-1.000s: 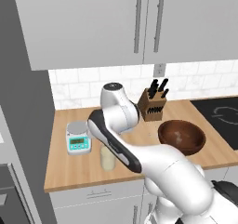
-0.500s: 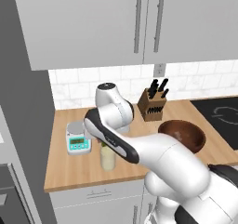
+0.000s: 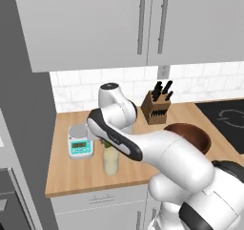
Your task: Grab a lemon wedge from the fridge and one ice cube from the ice bowl, and put them in the glass of lemonade.
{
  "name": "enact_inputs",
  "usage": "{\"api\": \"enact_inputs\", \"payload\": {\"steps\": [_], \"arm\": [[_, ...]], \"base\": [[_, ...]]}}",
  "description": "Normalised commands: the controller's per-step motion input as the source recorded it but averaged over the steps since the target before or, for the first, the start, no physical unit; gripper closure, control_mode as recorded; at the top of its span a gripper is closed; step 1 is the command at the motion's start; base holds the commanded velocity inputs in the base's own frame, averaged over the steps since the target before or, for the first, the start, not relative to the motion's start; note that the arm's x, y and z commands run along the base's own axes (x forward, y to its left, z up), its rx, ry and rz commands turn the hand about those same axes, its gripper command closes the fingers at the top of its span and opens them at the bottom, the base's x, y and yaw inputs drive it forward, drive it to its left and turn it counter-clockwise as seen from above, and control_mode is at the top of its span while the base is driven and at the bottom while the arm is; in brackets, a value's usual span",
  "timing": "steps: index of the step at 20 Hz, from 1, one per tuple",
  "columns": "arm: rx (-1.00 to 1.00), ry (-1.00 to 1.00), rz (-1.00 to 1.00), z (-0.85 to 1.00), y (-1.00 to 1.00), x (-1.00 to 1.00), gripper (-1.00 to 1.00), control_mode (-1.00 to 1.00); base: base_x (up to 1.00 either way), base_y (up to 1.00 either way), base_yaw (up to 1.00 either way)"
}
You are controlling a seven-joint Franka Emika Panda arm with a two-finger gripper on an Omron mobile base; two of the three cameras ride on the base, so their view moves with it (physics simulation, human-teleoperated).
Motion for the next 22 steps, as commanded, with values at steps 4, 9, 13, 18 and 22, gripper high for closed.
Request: {"api": "enact_inputs", "payload": {"steps": [4,9,13,18,22], "arm": [[0.05,-0.12,0.01,0.0,-0.01,-0.06,1.0,-1.0],[0.08,-0.14,0.02,-0.08,0.0,0.05,1.0,-1.0],[0.13,-0.07,0.01,-0.38,-0.14,0.08,1.0,-1.0],[0.0,0.0,0.0,0.0,-0.15,-0.02,1.0,-1.0],[0.0,-0.06,0.0,0.0,0.0,-0.12,1.0,-1.0]], "base": [[0.0,0.0,0.0],[0.0,0.0,0.0],[0.0,0.0,0.0],[0.0,0.0,0.0],[0.0,0.0,0.0]]}}
